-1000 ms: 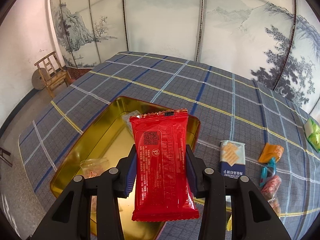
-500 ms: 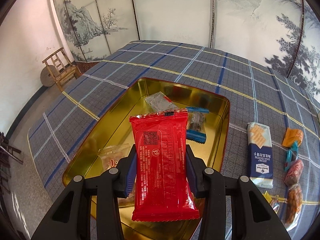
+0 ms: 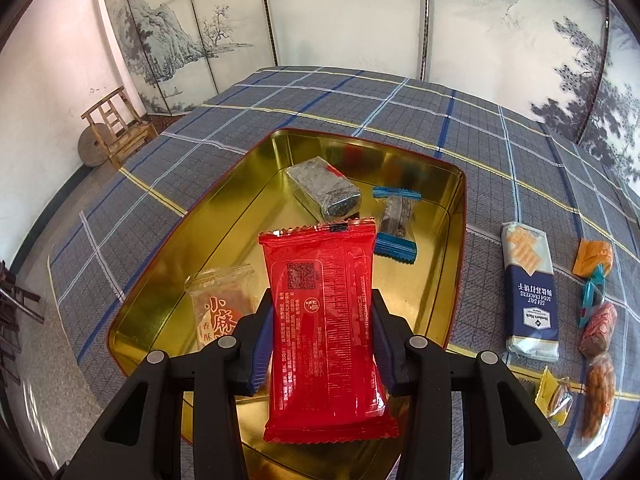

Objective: Organize snacks
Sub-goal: 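Carry the red packet over the tin and open the right gripper, then grasp the yellow-wrapped round cake with the left gripper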

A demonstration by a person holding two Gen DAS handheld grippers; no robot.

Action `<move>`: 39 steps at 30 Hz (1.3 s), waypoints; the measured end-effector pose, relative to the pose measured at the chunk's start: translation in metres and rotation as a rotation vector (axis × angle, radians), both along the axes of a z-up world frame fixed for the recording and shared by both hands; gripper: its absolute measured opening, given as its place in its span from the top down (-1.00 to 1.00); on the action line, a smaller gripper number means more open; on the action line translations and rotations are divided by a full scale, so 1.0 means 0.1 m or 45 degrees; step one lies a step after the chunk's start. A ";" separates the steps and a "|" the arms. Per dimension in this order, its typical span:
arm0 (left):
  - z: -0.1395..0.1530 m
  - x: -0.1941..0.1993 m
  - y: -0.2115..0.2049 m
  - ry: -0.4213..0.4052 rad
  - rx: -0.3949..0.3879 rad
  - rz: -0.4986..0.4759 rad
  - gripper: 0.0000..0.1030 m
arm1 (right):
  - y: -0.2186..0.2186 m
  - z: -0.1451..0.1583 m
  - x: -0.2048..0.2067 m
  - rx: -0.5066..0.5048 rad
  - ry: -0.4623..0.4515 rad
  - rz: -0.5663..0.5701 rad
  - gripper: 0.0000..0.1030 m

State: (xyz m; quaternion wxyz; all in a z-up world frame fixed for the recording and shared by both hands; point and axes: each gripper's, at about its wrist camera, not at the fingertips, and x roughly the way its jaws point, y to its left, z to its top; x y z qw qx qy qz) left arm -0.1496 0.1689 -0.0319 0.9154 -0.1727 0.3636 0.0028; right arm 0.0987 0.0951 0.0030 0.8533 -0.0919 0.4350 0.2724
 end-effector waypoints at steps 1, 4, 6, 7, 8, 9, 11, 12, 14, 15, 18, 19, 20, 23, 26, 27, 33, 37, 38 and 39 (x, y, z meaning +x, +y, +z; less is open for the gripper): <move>0.00 0.00 0.00 0.000 0.003 0.000 -0.42 | 0.00 -0.03 0.00 -0.005 0.006 -0.001 0.14; 0.01 -0.01 -0.01 0.008 0.012 0.005 -0.42 | -0.02 -0.10 -0.01 -0.007 0.003 0.004 0.14; 0.00 0.00 -0.02 0.020 0.017 0.008 -0.42 | -0.01 -0.11 -0.02 -0.004 -0.002 0.014 0.12; 0.00 0.00 -0.03 0.026 0.022 0.008 -0.42 | -0.02 -0.11 -0.01 0.002 -0.002 0.017 0.11; 0.01 0.01 -0.04 0.029 0.028 0.007 -0.42 | -0.02 -0.11 -0.01 0.010 -0.002 0.019 0.10; 0.02 0.01 -0.06 0.032 0.036 0.006 -0.42 | -0.03 -0.10 -0.01 0.030 0.005 0.030 0.07; 0.05 0.02 -0.10 0.031 0.058 -0.002 -0.42 | -0.09 -0.06 0.00 0.115 0.041 0.072 0.05; 0.07 0.02 -0.13 0.026 0.072 -0.007 -0.42 | -0.14 0.01 -0.02 0.167 0.034 0.086 0.05; 0.11 0.03 -0.17 0.012 0.101 -0.015 -0.42 | -0.32 0.23 -0.10 0.275 -0.054 0.116 -0.05; 0.13 0.05 -0.20 0.010 0.115 -0.020 -0.42 | -0.43 0.35 -0.14 0.299 -0.120 0.121 -0.28; 0.19 0.16 -0.30 0.005 0.135 -0.052 -0.42 | -0.95 0.57 -0.15 0.298 -0.307 0.029 -0.68; 0.22 0.20 -0.34 -0.001 0.140 -0.067 -0.42 | -1.18 0.58 -0.09 0.303 -0.326 -0.024 -0.68; 0.25 0.25 -0.40 -0.008 0.146 -0.088 -0.42 | -1.44 0.57 -0.01 0.298 -0.331 -0.091 -0.68; 0.36 0.43 -0.64 -0.038 0.160 -0.173 -0.43 | -2.28 0.40 0.26 0.215 -0.330 -0.333 -0.68; 0.42 0.69 -0.92 -0.038 0.155 -0.259 -0.43 | -3.19 0.19 0.40 0.218 -0.268 -0.548 -0.68; 0.45 0.78 -1.03 -0.042 0.142 -0.293 -0.43 | -3.45 0.13 0.42 0.223 -0.253 -0.612 -0.68; 0.48 1.46 -1.70 -0.041 0.144 -0.433 -0.43 | -4.55 -0.11 0.39 0.379 -0.181 -0.784 -0.68; 0.37 1.95 -1.95 0.016 0.184 -0.385 -0.40 | -4.79 -0.24 0.35 0.538 -0.128 -0.797 -0.69; 0.35 2.06 -1.98 0.035 0.169 -0.376 -0.40 | -4.82 -0.25 0.34 0.576 -0.125 -0.803 -0.69; 0.32 2.16 -2.01 0.044 0.152 -0.372 -0.40 | -4.86 -0.28 0.34 0.614 -0.112 -0.811 -0.69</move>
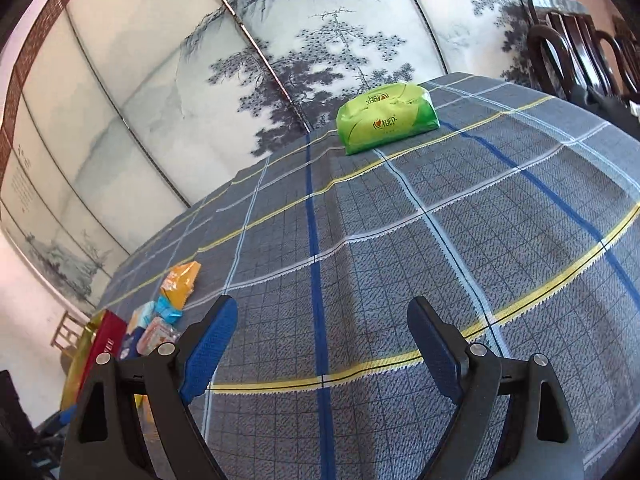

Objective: Organize snacks
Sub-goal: 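Grasp the yellow-wrapped round cake with the left gripper, then carry the yellow-wrapped cake over the tin and release it inside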

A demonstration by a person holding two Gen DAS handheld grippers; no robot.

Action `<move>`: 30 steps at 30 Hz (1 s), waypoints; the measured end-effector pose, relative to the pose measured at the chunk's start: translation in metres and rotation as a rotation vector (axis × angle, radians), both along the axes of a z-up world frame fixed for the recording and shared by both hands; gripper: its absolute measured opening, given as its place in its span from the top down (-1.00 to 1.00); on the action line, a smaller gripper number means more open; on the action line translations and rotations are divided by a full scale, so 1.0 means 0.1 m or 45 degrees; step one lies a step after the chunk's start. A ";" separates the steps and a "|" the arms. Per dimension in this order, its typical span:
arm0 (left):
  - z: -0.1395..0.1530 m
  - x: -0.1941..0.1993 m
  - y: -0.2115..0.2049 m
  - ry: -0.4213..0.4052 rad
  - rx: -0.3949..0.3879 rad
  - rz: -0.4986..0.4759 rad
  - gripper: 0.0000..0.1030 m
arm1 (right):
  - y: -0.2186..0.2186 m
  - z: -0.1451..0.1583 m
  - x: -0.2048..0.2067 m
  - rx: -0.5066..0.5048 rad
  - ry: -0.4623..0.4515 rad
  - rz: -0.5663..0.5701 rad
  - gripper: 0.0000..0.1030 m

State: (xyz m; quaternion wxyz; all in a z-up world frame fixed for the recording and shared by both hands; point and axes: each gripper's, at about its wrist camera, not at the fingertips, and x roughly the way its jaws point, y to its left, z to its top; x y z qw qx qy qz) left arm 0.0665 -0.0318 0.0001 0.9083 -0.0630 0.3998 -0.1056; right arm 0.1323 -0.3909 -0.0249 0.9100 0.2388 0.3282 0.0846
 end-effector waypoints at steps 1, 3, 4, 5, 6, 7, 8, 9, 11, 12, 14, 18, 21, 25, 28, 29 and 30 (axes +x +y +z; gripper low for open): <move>-0.04 0.09 -0.01 0.012 0.016 0.026 -0.40 | -0.05 -0.03 0.01 0.043 0.008 -0.006 -0.69; -0.12 0.25 0.00 0.066 0.009 0.090 -0.35 | -0.13 -0.08 0.00 0.108 0.018 -0.029 -0.69; -0.17 0.32 0.02 0.096 -0.036 0.101 -0.35 | -0.15 -0.10 -0.01 0.125 0.017 -0.032 -0.69; -0.21 0.38 0.02 0.119 -0.040 0.120 -0.33 | -0.14 -0.10 0.00 0.132 0.016 -0.023 -0.69; -0.25 0.43 0.01 0.136 -0.018 0.138 -0.21 | -0.13 -0.10 0.01 0.131 0.014 -0.007 -0.69; -0.29 0.48 -0.02 0.152 -0.001 0.139 -0.13 | -0.11 -0.09 0.01 0.127 0.012 0.009 -0.69; -0.28 0.49 -0.05 0.127 0.018 0.136 -0.02 | -0.09 -0.09 0.02 0.124 0.013 0.020 -0.69; -0.29 0.51 -0.08 0.139 0.011 0.112 0.23 | -0.09 -0.10 0.02 0.126 0.015 0.027 -0.69; -0.26 0.48 -0.13 0.127 0.017 0.080 0.39 | -0.10 -0.10 0.02 0.135 0.014 0.026 -0.69; -0.22 0.45 -0.18 0.113 0.042 0.052 0.42 | -0.11 -0.10 0.01 0.140 0.010 0.024 -0.69; -0.14 0.37 -0.26 0.078 0.078 0.008 0.48 | -0.12 -0.11 -0.01 0.148 0.000 0.023 -0.69; 0.06 0.21 -0.29 0.012 0.090 -0.023 0.49 | -0.12 -0.11 -0.02 0.148 -0.001 0.023 -0.69; 0.23 0.12 -0.28 -0.041 0.114 -0.034 0.49 | -0.13 -0.12 -0.04 0.149 0.002 0.015 -0.69; 0.40 0.11 -0.17 -0.079 0.175 0.018 0.49 | -0.13 -0.12 -0.02 0.143 0.015 0.013 -0.69; 0.51 0.13 0.00 -0.124 0.255 0.081 0.49 | -0.14 -0.12 -0.01 0.142 0.023 0.009 -0.69; 0.53 0.15 0.08 -0.129 0.276 0.104 0.49 | -0.14 -0.13 0.00 0.140 0.028 0.007 -0.69; 0.56 0.17 0.18 -0.132 0.297 0.131 0.49 | -0.14 -0.13 0.01 0.139 0.035 0.007 -0.69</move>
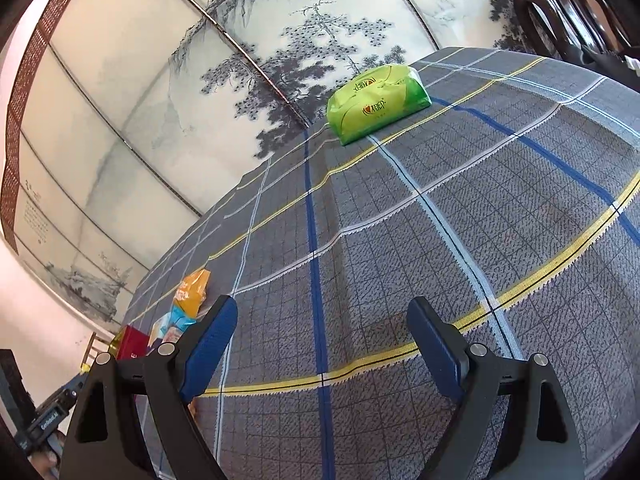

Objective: Organize snacks
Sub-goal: 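Carry the yellow-wrapped cake over the tin and release it inside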

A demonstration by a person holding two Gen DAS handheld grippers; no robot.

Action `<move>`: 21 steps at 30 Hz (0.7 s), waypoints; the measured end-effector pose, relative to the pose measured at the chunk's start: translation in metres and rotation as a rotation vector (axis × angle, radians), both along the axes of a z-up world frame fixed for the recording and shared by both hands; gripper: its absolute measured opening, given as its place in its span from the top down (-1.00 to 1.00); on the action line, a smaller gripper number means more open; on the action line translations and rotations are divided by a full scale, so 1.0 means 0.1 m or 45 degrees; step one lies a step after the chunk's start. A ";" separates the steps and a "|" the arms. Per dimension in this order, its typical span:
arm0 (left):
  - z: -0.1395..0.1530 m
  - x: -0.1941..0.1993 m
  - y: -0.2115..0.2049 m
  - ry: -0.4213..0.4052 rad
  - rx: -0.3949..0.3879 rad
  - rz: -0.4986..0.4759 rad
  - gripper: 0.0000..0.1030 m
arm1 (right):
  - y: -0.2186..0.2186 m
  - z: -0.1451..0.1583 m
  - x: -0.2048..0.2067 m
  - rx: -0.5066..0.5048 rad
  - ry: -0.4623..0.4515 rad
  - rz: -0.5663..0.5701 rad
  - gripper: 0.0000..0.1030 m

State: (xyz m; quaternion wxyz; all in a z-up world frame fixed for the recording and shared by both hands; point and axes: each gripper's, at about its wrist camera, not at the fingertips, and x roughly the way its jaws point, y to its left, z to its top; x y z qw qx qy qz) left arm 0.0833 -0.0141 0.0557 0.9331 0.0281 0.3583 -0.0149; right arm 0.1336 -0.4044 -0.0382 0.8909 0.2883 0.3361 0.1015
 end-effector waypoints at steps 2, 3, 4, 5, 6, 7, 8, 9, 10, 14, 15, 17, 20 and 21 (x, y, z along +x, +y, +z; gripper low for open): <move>0.04 0.04 0.22 -0.005 0.035 0.066 0.49 | 0.01 -0.01 0.01 -0.004 0.011 0.003 -0.69; 0.05 0.06 0.35 0.000 0.042 0.099 0.49 | 0.01 -0.01 0.03 -0.006 0.016 0.005 -0.69; 0.06 0.08 0.46 0.003 0.052 0.130 0.49 | 0.01 -0.01 0.03 -0.008 0.019 0.004 -0.69; 0.06 0.10 0.57 0.005 0.070 0.162 0.49 | 0.01 -0.01 0.03 -0.008 0.020 0.003 -0.69; 0.05 0.11 0.68 0.013 0.085 0.191 0.49 | 0.01 -0.01 0.04 -0.007 0.022 0.002 -0.69; 0.04 0.12 0.79 0.021 0.087 0.219 0.49 | 0.01 -0.01 0.04 -0.007 0.023 0.000 -0.69; 0.02 0.12 0.90 0.028 0.091 0.245 0.49 | 0.01 -0.02 0.04 -0.009 0.025 -0.002 -0.69; -0.01 0.12 0.99 0.035 0.101 0.270 0.49 | 0.01 -0.02 0.05 -0.010 0.027 -0.003 -0.69; -0.03 0.13 1.08 0.045 0.109 0.293 0.49 | 0.00 -0.02 0.05 -0.010 0.028 -0.004 -0.69; -0.14 0.12 1.37 0.086 0.098 0.362 0.49 | 0.00 -0.02 0.06 -0.012 0.029 -0.004 -0.69; -0.17 0.12 1.43 0.097 0.091 0.369 0.49 | 0.00 -0.02 0.06 -0.013 0.030 -0.003 -0.69; -0.22 0.11 1.51 0.114 0.090 0.384 0.49 | 0.00 -0.02 0.06 -0.013 0.030 -0.003 -0.69; -0.25 0.10 1.63 0.138 0.059 0.389 0.49 | 0.00 -0.02 0.06 -0.014 0.030 -0.003 -0.69; -0.25 0.09 1.65 0.141 0.064 0.389 0.49 | 0.00 -0.02 0.05 -0.013 0.030 -0.004 -0.69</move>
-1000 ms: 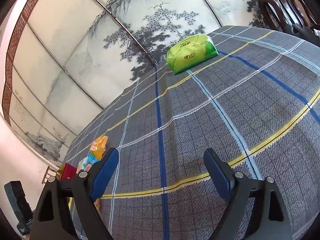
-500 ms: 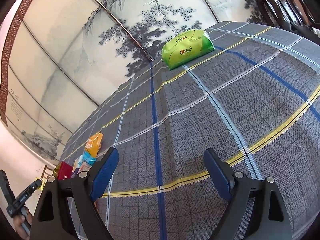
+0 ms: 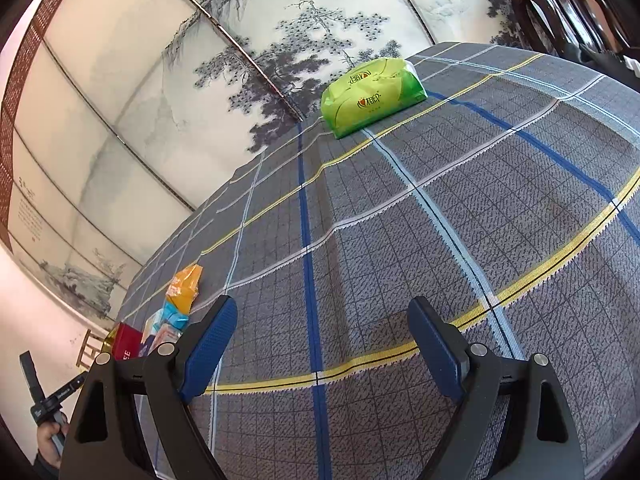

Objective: Organize snacks
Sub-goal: 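Carry the yellow-wrapped cake over the tin and release it inside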

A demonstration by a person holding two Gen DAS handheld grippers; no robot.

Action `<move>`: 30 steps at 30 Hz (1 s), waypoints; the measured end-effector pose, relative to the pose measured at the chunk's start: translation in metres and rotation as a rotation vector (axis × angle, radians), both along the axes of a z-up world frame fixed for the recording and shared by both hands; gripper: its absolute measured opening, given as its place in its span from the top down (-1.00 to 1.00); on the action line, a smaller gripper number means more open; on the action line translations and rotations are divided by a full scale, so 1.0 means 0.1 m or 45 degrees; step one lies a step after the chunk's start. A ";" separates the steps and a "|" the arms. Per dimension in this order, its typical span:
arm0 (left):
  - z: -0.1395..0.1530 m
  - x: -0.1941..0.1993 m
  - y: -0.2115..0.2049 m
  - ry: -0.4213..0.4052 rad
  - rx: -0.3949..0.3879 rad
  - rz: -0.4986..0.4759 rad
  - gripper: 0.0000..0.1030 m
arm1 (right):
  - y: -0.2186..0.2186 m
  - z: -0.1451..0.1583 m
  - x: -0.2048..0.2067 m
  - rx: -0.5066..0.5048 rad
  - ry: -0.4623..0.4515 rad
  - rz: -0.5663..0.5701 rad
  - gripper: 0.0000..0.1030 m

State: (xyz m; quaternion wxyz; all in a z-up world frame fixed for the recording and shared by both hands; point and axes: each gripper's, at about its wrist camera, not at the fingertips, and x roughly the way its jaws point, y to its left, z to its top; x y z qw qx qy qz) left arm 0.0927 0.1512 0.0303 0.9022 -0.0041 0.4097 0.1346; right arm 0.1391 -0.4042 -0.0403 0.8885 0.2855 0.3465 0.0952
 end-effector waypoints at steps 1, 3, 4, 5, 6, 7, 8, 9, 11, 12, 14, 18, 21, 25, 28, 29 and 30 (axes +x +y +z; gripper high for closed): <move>0.00 0.00 0.01 0.003 0.005 -0.001 0.49 | 0.00 0.00 0.00 0.000 0.000 0.000 -0.69; -0.01 0.02 0.05 0.017 0.006 -0.005 0.49 | 0.00 0.00 0.00 -0.001 0.000 0.000 -0.69; -0.01 0.03 0.07 0.025 0.005 -0.006 0.48 | 0.00 0.00 0.00 0.000 0.000 0.000 -0.69; -0.02 0.05 0.10 0.030 0.002 -0.008 0.48 | 0.00 0.00 0.00 0.000 0.000 0.000 -0.69; -0.03 0.09 0.12 0.039 0.000 -0.011 0.48 | 0.00 0.00 0.00 0.000 0.000 0.000 -0.69; -0.04 0.11 0.14 0.050 -0.002 -0.009 0.48 | 0.00 0.00 0.00 -0.001 0.000 0.000 -0.69; -0.05 0.15 0.17 0.058 -0.009 -0.006 0.48 | 0.00 0.00 0.00 0.000 0.000 0.000 -0.69; -0.06 0.18 0.19 0.065 -0.019 -0.002 0.48 | 0.00 0.00 0.00 0.000 0.000 0.000 -0.69; -0.09 0.26 0.24 0.084 -0.036 0.005 0.48 | 0.00 0.00 0.00 0.000 0.000 0.000 -0.70; -0.11 0.30 0.25 0.098 -0.046 0.003 0.48 | 0.00 0.00 0.00 0.001 0.000 0.000 -0.70; -0.14 0.38 0.28 0.118 -0.068 0.012 0.48 | 0.00 0.01 0.00 0.000 0.000 0.000 -0.70; -0.19 0.52 0.33 0.154 -0.094 0.030 0.48 | 0.01 0.01 0.00 0.000 0.000 0.000 -0.70; -0.24 0.60 0.33 0.187 -0.113 0.032 0.48 | 0.01 0.01 0.00 -0.001 0.001 0.000 -0.71; -0.33 0.67 0.34 0.228 -0.118 0.038 0.47 | 0.02 0.00 -0.01 -0.001 0.000 0.001 -0.72; -0.38 0.71 0.35 0.251 -0.123 0.043 0.47 | 0.03 0.00 0.00 0.000 0.000 0.003 -0.72; -0.38 0.71 0.35 0.253 -0.116 0.043 0.47 | 0.03 0.00 0.00 0.000 0.000 0.003 -0.72; -0.38 0.72 0.34 0.256 -0.114 0.043 0.47 | 0.03 0.00 0.00 -0.001 0.000 0.002 -0.72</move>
